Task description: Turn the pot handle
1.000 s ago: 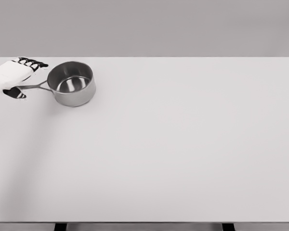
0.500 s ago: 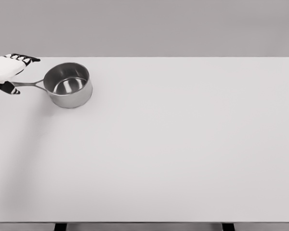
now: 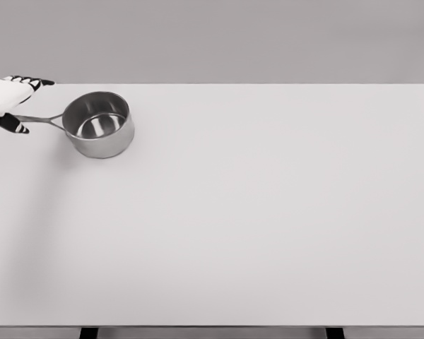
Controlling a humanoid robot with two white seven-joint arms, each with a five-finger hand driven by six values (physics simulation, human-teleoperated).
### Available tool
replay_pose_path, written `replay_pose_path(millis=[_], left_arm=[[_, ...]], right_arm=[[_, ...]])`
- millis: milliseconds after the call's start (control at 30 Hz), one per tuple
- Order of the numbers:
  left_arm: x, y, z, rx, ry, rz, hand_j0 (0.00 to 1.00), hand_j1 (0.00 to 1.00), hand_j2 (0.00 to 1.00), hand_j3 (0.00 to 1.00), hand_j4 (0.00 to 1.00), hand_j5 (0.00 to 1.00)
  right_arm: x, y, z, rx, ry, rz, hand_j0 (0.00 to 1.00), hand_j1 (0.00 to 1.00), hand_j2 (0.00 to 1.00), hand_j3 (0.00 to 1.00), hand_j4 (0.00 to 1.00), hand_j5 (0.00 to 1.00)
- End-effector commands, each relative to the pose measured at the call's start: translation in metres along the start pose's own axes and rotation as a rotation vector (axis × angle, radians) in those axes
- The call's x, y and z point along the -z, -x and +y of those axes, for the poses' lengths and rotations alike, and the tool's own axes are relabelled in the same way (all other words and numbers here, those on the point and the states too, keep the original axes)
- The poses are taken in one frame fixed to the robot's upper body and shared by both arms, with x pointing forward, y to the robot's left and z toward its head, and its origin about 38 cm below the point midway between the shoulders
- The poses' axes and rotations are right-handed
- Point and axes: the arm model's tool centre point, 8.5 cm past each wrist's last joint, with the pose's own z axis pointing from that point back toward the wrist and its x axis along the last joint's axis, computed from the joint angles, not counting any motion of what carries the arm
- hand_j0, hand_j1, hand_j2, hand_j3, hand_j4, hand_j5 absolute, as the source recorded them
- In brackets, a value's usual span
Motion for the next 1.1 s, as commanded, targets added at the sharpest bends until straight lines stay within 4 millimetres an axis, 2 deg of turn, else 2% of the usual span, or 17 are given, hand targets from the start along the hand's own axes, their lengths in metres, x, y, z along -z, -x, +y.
replay_pose_path(millis=[0,500,567,867,967,1000,1067], left_arm=[[0.001,0.005,-0.008,-0.022,0.015,0.014,1.0,1.0,1.0,1.0,1.0,1.0],[0.007,0.014,0.002,-0.054,0.012,0.041,1.0,1.0,1.0,1.0,1.0,1.0],[0.012,0.009,0.004,-0.063,0.006,0.03,1.0,1.0,1.0,1.0,1.0,1.0],[0.012,0.011,0.006,-0.069,0.006,0.036,1.0,1.0,1.0,1.0,1.0,1.0],[0.01,0.008,0.012,-0.062,-0.015,0.015,1.0,1.0,1.0,1.0,1.0,1.0],[0.01,-0.001,0.026,-0.035,-0.052,-0.01,1.0,1.0,1.0,1.0,1.0,1.0],[0.006,-0.015,0.032,-0.024,-0.089,-0.05,1.0,1.0,1.0,1.0,1.0,1.0]], right_arm=[[0.0,0.0,0.0,0.0,0.0,0.0,1.0,1.0,1.0,1.0,1.0,1.0],[0.0,0.0,0.0,0.0,0.0,0.0,1.0,1.0,1.0,1.0,1.0,1.0],[0.0,0.0,0.0,0.0,0.0,0.0,1.0,1.0,1.0,1.0,1.0,1.0],[0.0,0.0,0.0,0.0,0.0,0.0,1.0,1.0,1.0,1.0,1.0,1.0],[0.0,0.0,0.0,0.0,0.0,0.0,1.0,1.0,1.0,1.0,1.0,1.0],[0.0,0.0,0.0,0.0,0.0,-0.001,1.0,1.0,1.0,1.0,1.0,1.0],[0.0,0.0,0.0,0.0,0.0,0.0,1.0,1.0,1.0,1.0,1.0,1.0]])
